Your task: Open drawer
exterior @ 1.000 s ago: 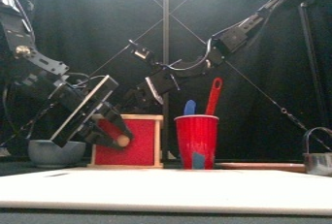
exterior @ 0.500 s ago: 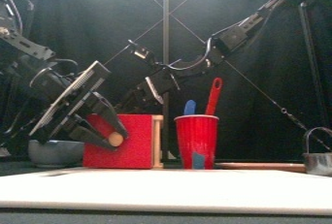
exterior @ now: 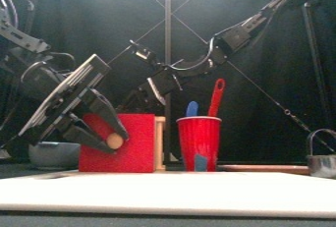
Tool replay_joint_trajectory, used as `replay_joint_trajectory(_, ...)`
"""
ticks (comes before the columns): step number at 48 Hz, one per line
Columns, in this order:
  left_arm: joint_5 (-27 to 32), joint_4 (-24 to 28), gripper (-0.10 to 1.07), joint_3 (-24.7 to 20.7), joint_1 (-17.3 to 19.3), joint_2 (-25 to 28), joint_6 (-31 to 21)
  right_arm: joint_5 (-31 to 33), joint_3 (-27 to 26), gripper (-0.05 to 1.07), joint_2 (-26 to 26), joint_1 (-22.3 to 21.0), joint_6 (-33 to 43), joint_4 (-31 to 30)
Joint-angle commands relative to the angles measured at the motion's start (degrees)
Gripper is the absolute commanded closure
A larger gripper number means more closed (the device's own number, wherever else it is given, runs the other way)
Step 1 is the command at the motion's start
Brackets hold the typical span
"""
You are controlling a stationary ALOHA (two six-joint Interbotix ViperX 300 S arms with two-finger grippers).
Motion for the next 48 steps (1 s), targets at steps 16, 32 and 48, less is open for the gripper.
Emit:
replay_joint_trajectory(16,0.2,-1.0,0.37,-1.8,-1.8,1.1,0.4,1.4,0.4,1.01,0.3,-0.2,-0.2,0.0)
replay_joint_trajectory(32,0.2,-1.1,0.37,-1.7,-1.9,1.1,0.3,1.4,0.4,1.01,0.3,-0.1,-0.2,-0.1)
replay_joint_trajectory(48,2.4,-1.1,0.37,-2.5,-2.8,1.2,0.3,1.4,0.4,1.01,0.3,-0.1,-0.2,-0.1)
